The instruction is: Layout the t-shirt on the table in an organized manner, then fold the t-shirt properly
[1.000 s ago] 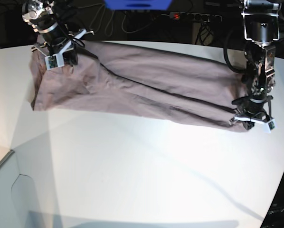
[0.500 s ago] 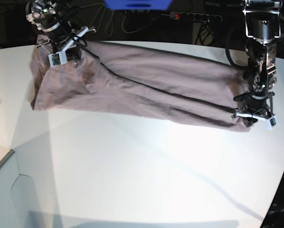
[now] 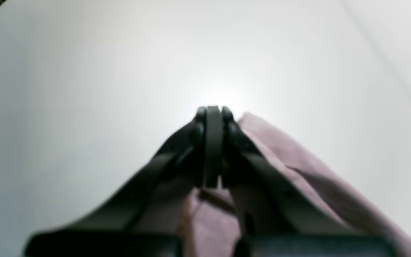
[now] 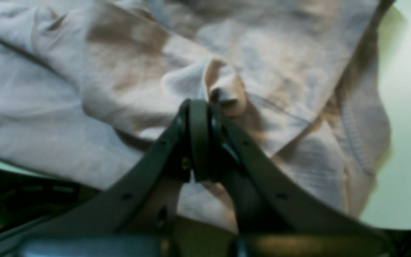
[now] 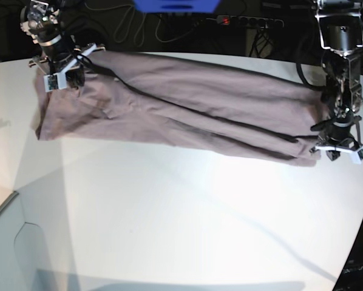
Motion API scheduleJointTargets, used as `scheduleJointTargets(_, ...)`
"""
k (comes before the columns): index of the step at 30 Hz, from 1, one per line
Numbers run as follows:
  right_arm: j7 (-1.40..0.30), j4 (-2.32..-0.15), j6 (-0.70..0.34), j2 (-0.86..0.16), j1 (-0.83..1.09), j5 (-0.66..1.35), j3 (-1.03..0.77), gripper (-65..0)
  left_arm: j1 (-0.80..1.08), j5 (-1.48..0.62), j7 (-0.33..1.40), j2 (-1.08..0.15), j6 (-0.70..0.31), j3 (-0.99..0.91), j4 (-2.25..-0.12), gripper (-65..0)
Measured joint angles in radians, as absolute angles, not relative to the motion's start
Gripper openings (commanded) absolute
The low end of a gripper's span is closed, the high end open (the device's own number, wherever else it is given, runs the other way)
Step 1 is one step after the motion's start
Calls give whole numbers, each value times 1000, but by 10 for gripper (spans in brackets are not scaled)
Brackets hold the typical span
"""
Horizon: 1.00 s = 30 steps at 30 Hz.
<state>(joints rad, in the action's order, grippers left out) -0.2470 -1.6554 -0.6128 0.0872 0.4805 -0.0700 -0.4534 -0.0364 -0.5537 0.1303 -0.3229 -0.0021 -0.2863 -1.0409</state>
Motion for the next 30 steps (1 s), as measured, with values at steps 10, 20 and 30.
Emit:
scheduleJointTargets(10,-261,-1655,-613,90,483,-71,-411,-585,34,-554,134,-309,-1,-287,-1042,-280)
scheduleJointTargets(20,-261,-1655,-613,91,483,-71,-411,-518,67,-554,131,-265,1,-288,-1072,-266)
scheduleJointTargets(30,-261,-1655,-613,91,477,-73,-411,-514,42,-554,134,-258,0,-286,-1060,-264)
